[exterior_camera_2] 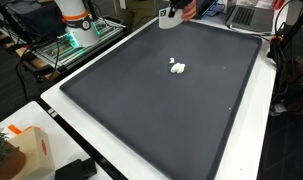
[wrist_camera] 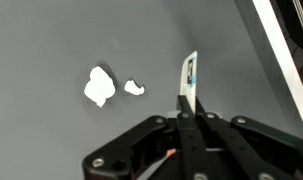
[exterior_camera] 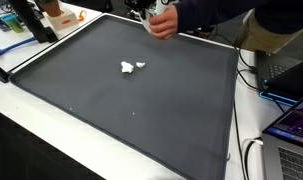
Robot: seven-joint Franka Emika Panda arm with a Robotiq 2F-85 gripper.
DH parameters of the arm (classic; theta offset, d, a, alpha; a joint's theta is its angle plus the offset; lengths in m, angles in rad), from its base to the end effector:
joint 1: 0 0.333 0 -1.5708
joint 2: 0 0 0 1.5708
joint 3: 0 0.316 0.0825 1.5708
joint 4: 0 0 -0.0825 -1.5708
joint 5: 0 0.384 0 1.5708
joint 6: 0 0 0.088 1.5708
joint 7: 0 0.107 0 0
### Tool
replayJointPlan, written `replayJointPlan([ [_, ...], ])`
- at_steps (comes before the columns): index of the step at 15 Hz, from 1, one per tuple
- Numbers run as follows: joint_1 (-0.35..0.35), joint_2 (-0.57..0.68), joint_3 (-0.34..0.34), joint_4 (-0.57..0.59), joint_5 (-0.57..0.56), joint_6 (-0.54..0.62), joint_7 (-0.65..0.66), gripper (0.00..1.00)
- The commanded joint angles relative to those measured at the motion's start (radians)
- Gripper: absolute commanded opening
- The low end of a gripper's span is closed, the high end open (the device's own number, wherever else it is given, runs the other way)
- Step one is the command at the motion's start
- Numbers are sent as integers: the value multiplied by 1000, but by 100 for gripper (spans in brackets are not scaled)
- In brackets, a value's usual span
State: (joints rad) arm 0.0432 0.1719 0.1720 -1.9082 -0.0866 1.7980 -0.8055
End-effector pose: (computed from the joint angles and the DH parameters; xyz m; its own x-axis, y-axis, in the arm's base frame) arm 0.5547 0.1107 0.3892 0.4650 0.8563 -0.2247 0.8474 -0.5040 -0.1669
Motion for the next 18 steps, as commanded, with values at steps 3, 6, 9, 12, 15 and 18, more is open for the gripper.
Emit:
replayJointPlan([
  [3,21,-3,-15,18,-16,-20,2,34],
  [6,20,-27,-19,-8,-23,8,5,59],
  [9,15,-103,-41,-126,-43,115,125,81],
  [12,3,-228,-62,-291,-13,267,207,99],
  [15,3,-311,-89,-454,-49,483,298,100],
  [18,3,-404,-98,-628,-123,696,437,100],
])
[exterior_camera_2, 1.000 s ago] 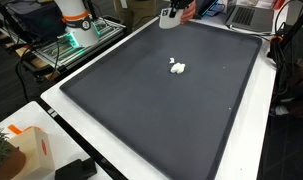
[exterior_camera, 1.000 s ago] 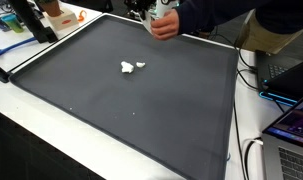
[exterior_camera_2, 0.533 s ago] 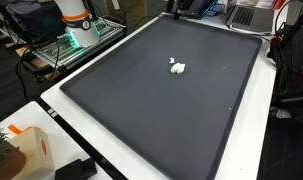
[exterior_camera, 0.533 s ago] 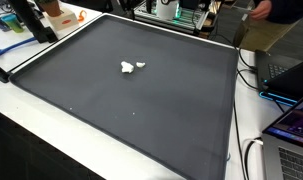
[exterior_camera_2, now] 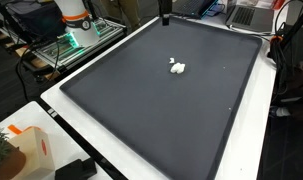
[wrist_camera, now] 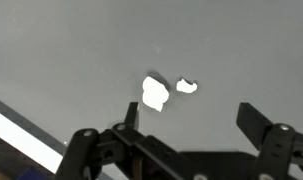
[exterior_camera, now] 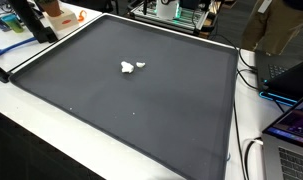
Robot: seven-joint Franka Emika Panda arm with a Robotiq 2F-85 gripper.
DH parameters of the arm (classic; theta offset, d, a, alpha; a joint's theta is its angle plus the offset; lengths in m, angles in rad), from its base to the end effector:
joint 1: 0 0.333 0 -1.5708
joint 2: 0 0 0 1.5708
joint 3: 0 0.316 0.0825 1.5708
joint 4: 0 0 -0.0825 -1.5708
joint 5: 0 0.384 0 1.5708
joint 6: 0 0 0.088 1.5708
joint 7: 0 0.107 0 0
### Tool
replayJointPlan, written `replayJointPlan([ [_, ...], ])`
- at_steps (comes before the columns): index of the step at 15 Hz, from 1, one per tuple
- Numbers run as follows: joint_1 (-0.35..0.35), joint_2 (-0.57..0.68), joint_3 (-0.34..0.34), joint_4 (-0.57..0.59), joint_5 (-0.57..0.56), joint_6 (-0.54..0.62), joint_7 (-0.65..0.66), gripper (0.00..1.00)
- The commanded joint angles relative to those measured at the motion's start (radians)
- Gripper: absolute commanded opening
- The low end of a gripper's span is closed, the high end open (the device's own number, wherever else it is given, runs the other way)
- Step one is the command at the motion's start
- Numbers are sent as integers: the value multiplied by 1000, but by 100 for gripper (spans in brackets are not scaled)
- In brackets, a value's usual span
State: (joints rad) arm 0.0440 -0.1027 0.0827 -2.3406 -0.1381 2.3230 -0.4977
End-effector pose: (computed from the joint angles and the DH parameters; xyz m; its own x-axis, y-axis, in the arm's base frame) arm 0.4956 0.0608 0.3839 0.7547 0.6559 0.0136 0.6481 -0.7486 0.1400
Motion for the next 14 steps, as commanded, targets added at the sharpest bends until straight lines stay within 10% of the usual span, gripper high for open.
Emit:
replayJointPlan([
  [1,-4,-160,-5,-256,-108,225,206,100],
  [14,23,-133,-9,-210,4,181,376,100],
])
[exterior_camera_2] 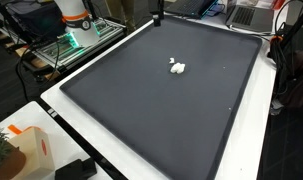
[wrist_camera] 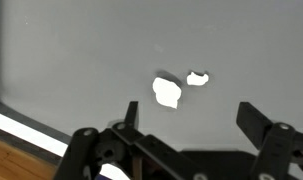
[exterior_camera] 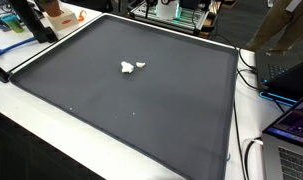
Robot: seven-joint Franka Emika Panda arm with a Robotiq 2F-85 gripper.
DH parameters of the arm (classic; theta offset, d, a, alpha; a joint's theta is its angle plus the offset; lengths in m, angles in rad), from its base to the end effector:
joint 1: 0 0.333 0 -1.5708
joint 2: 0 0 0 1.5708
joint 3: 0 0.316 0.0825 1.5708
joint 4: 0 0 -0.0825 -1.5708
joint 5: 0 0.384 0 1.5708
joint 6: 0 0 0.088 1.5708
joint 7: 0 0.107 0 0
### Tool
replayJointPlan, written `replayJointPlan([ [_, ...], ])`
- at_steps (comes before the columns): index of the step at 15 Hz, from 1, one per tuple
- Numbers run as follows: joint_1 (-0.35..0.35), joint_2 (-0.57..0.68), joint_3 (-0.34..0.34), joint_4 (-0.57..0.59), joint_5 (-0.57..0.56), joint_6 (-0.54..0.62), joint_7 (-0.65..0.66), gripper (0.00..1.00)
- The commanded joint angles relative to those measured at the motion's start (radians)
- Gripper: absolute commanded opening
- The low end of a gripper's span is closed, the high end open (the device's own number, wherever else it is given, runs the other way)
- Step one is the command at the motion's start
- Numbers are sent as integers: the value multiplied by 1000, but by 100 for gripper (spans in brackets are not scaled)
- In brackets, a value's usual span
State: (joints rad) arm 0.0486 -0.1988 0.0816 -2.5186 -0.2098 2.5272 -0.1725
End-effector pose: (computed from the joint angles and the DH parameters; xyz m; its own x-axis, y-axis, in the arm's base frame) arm 0.4597 0.0622 0.3709 0.8768 0.4543 0.1577 0.4226 -0.8844 0.1982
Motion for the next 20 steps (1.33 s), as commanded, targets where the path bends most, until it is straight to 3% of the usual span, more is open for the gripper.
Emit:
replayJointPlan([
  [1,23,-44,-12,-46,111,-11,61,100],
  [4,36,-70,-27,-113,224,81,61,100],
  [9,43,-146,-54,-303,309,379,58,100],
  [10,0,-140,-43,-308,241,370,79,100],
  [11,30,-91,-49,-241,261,339,65,100],
  [15,13,-108,-52,-267,251,351,68,100],
  [20,26,-21,-43,-246,266,493,92,100],
])
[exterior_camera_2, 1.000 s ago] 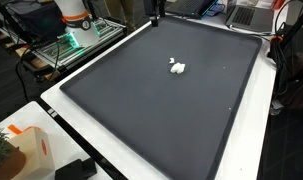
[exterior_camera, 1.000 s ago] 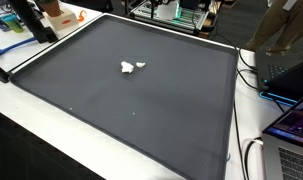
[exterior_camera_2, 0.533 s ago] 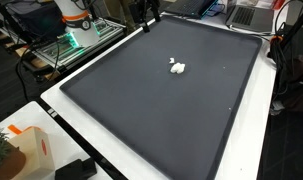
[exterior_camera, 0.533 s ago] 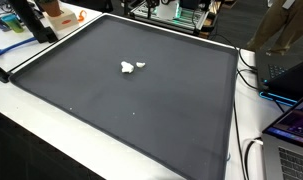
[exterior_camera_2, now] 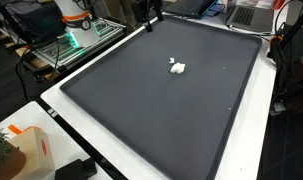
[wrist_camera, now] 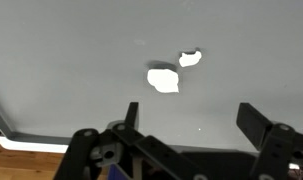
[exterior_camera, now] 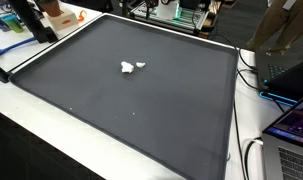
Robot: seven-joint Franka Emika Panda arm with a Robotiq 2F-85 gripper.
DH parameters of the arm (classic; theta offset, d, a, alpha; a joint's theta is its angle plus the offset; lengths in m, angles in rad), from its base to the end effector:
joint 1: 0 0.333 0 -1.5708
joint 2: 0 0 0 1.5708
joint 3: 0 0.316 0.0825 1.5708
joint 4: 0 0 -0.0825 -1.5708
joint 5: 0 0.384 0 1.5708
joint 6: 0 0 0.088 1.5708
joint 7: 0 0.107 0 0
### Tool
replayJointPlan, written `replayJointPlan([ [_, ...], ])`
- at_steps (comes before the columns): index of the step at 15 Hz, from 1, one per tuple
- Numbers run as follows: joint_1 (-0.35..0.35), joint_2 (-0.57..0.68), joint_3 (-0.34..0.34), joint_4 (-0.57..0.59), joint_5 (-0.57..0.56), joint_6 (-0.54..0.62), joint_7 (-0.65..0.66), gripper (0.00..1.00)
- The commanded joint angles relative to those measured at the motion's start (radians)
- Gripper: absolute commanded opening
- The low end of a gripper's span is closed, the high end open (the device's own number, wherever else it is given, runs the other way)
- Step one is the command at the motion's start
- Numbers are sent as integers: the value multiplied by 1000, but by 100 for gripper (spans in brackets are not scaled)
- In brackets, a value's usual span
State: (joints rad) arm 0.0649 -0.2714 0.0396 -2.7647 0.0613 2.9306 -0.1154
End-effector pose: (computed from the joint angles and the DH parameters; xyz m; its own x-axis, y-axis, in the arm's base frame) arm 0.4155 0.0392 0.3435 0.8932 0.1526 0.4230 0.1580 -0.9872 0.0225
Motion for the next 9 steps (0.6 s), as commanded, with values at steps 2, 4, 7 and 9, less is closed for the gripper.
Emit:
replayJointPlan([
  [2,-5,98,9,3,-17,173,65,100],
  [4,-1,156,6,4,-7,246,83,100],
  [7,18,248,5,4,19,312,59,100],
  [9,61,304,2,4,45,339,53,100],
])
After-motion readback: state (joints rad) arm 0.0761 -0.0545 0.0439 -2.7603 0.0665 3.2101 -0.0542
